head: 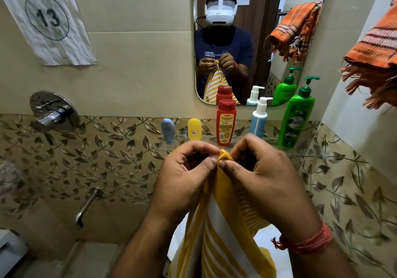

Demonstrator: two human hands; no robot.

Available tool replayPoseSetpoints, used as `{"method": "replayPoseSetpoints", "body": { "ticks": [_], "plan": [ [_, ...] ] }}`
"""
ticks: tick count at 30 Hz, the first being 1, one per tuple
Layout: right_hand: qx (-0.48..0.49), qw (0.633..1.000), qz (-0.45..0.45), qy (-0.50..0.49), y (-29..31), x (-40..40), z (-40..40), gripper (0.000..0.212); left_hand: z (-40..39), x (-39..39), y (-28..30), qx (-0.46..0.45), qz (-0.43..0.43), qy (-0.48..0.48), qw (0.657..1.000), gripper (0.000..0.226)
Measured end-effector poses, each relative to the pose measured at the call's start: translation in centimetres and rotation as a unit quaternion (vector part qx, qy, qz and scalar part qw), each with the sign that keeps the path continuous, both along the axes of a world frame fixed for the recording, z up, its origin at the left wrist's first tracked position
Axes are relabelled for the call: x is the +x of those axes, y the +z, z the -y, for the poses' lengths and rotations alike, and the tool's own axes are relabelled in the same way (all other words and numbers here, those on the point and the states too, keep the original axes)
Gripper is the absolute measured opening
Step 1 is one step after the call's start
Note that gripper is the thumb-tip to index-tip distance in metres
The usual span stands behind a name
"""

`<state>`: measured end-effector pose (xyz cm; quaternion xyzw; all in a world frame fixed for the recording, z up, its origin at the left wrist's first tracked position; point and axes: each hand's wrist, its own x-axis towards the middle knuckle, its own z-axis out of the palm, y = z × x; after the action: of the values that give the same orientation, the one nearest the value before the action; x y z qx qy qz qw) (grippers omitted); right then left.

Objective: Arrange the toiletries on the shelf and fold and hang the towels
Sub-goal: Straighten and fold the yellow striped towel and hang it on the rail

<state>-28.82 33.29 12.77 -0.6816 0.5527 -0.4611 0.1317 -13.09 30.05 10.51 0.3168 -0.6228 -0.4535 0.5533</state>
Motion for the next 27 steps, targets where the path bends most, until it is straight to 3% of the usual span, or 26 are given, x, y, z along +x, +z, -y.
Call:
{"method": "replayPoseSetpoints", "body": {
  "ticks": [4,12,17,21,23,27],
  "plan": [
    [0.029,0.998,-0.057,-0.009,0.3,-0.5,0.1,0.016,0.2,-0.1,-0.4,0.003,0.001,-0.010,1.000,0.016],
    [-0.017,0.995,-0.099,-0.027,-0.6,-0.2,0.7,0.015,0.3,-0.9,-1.0,0.008,0.001,0.021,1.000,0.006],
    [-0.018,0.999,-0.038,0.034,-1.0,0.2,0.8,0.020,0.6,-1.2,-1.0,0.020,-0.046,0.054,0.997,0.009],
    [0.058,0.990,0.042,0.125,-1.4,-0.1,0.9,0.024,1.5,-0.6,-0.5,0.020,-0.077,0.101,0.992,0.013],
    [0.071,0.984,0.040,0.157,-1.9,-0.4,0.9,0.019,2.0,-0.2,-0.1,0.020,-0.093,0.120,0.988,0.015],
    [-0.012,0.991,0.013,0.132,-2.9,0.2,1.1,0.008,2.5,-0.2,0.5,0.025,-0.117,0.126,0.985,0.017]
  ]
}}
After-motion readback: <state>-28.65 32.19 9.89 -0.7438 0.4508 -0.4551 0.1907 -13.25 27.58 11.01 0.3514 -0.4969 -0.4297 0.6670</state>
